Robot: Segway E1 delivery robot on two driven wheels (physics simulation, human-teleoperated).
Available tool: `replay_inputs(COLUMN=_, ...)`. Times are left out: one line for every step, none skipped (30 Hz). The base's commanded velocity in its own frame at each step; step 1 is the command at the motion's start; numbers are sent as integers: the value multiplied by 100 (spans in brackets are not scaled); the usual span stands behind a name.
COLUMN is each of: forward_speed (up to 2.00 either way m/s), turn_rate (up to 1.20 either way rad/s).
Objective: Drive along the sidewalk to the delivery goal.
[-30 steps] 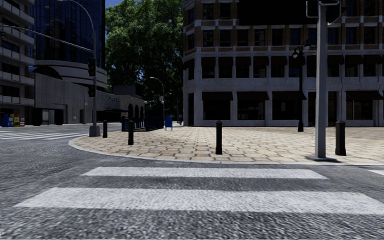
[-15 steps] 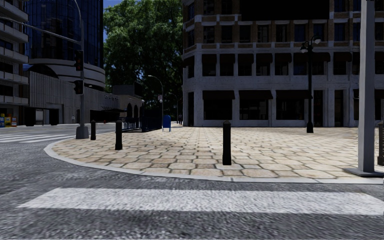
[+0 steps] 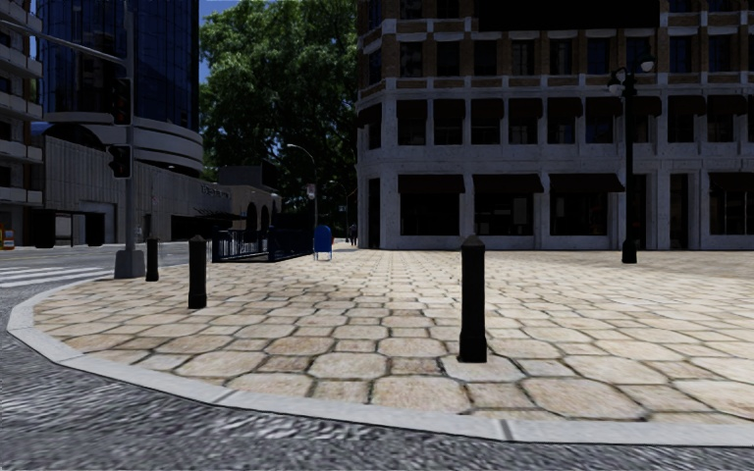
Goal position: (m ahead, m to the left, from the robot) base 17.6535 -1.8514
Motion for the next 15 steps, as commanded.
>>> replay_inputs(forward_speed=200, turn_rate=0)
replay_inputs(forward_speed=200, turn_rate=0)
replay_inputs(forward_speed=200, turn_rate=0)
replay_inputs(forward_speed=197, turn_rate=3)
replay_inputs(forward_speed=164, turn_rate=14)
replay_inputs(forward_speed=138, turn_rate=29)
replay_inputs(forward_speed=131, turn_rate=36)
replay_inputs(forward_speed=131, turn_rate=36)
replay_inputs(forward_speed=129, turn_rate=45)
replay_inputs(forward_speed=128, turn_rate=48)
replay_inputs(forward_speed=126, turn_rate=48)
replay_inputs(forward_speed=125, turn_rate=49)
replay_inputs(forward_speed=125, turn_rate=49)
replay_inputs(forward_speed=125, turn_rate=49)
replay_inputs(forward_speed=125, turn_rate=49)
